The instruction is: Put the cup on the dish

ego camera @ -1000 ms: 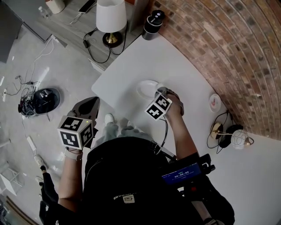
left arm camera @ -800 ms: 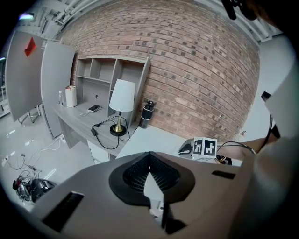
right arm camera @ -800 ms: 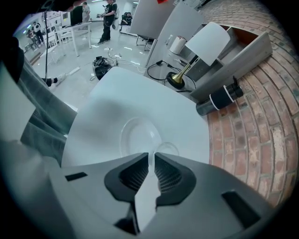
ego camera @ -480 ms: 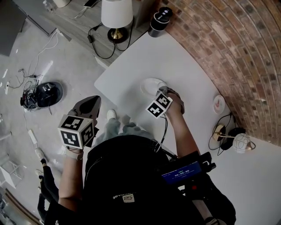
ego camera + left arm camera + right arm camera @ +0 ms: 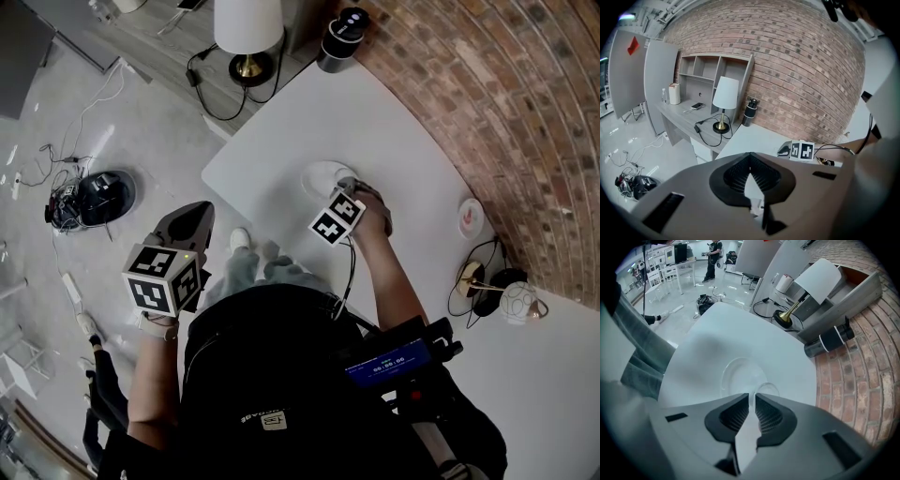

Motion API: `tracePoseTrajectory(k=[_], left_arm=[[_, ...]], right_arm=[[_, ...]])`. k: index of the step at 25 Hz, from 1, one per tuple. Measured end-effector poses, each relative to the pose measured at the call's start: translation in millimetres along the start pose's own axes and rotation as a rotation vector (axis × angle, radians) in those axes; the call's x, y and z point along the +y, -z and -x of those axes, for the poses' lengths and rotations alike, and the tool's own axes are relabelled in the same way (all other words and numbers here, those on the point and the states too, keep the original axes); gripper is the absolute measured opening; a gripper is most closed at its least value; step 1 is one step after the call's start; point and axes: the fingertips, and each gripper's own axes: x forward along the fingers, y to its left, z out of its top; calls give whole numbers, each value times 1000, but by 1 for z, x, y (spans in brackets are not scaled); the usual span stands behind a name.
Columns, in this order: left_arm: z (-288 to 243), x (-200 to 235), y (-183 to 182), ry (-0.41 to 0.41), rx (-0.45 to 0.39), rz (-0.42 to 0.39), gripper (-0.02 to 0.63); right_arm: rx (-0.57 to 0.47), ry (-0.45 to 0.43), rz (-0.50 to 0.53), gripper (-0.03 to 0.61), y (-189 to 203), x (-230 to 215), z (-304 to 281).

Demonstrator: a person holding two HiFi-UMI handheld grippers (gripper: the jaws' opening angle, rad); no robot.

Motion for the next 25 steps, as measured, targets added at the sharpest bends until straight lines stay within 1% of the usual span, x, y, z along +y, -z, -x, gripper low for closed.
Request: tracePoseTrajectory(k=[11,17,25], left_arm=[[-2,1,3,-8,9,12,6],[-2,2,5,-11,12,19,6],[-2,1,6,-7,3,27,6]], right_arm=[[-5,28,15,44,-5,-1,-5],[-8,58,24,46,-8,-1,-7],[-7,83,38,46,-9,-1,-7]])
